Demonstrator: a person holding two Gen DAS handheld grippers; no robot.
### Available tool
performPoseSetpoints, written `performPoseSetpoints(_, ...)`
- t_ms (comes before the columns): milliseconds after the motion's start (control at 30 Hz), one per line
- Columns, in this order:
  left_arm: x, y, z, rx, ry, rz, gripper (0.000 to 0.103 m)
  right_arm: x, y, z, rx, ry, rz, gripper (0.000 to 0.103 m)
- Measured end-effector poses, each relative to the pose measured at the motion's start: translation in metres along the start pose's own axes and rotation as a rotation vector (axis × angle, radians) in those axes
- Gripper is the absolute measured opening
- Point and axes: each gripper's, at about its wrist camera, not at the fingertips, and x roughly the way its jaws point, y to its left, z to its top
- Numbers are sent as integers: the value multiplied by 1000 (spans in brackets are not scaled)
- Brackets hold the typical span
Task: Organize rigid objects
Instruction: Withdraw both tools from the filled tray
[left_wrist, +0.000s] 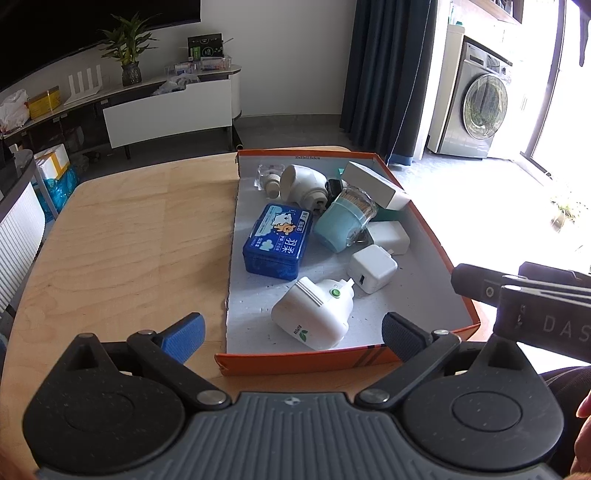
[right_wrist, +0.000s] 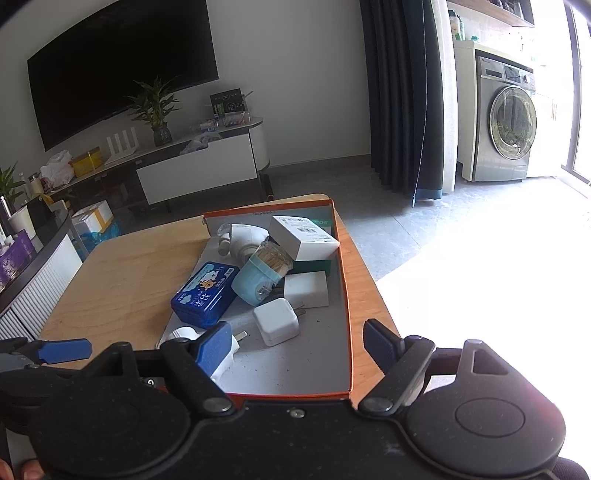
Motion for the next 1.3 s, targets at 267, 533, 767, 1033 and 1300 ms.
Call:
performPoseSetpoints(267, -8, 0, -3, -6, -18, 10, 103, -9, 4, -3, -9, -9, -4, 97)
performPoseSetpoints(533, -8, 3, -4, -16, -19, 15, 103, -12, 6, -4, -15, -15, -10, 99)
performPoseSetpoints(767, -7, 4, -5, -20, -12, 18, 103, -11, 6, -4, -14, -12, -8, 100)
performPoseSetpoints(1033, -5, 5, -7, -28, -2, 21, 103, -9, 6, -6, -13, -8, -5, 100)
performPoseSetpoints(1300, -4, 7, -7, -37, 3, 12, 103, -8, 6, -7, -9, -8, -1, 100)
